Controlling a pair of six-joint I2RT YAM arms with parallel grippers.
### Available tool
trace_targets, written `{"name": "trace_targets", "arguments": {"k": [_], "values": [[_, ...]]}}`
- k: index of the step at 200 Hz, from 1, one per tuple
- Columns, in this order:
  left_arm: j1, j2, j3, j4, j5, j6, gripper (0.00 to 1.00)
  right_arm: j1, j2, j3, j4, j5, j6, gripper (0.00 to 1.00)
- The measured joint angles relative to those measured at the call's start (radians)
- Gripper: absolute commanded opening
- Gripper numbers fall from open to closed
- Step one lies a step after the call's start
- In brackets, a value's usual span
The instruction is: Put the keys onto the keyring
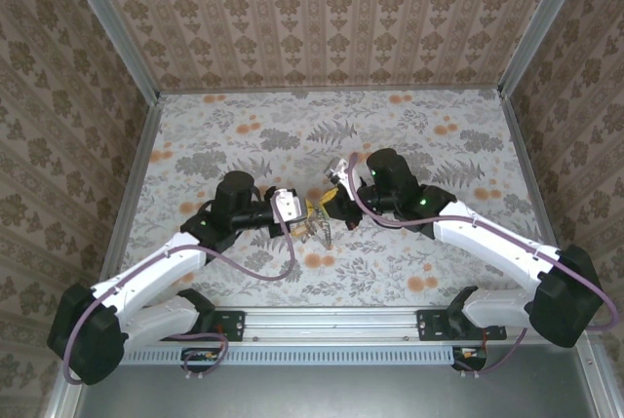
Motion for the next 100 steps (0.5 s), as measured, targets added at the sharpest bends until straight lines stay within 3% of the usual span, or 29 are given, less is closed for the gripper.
{"name": "trace_targets", "arguments": {"k": [100], "values": [[-0.007,0.005,0.000,0.029,-0.045,-0.080,0.00,-0.005,0.060,0.061,-0.045,0.039,0.028,0.00]]}}
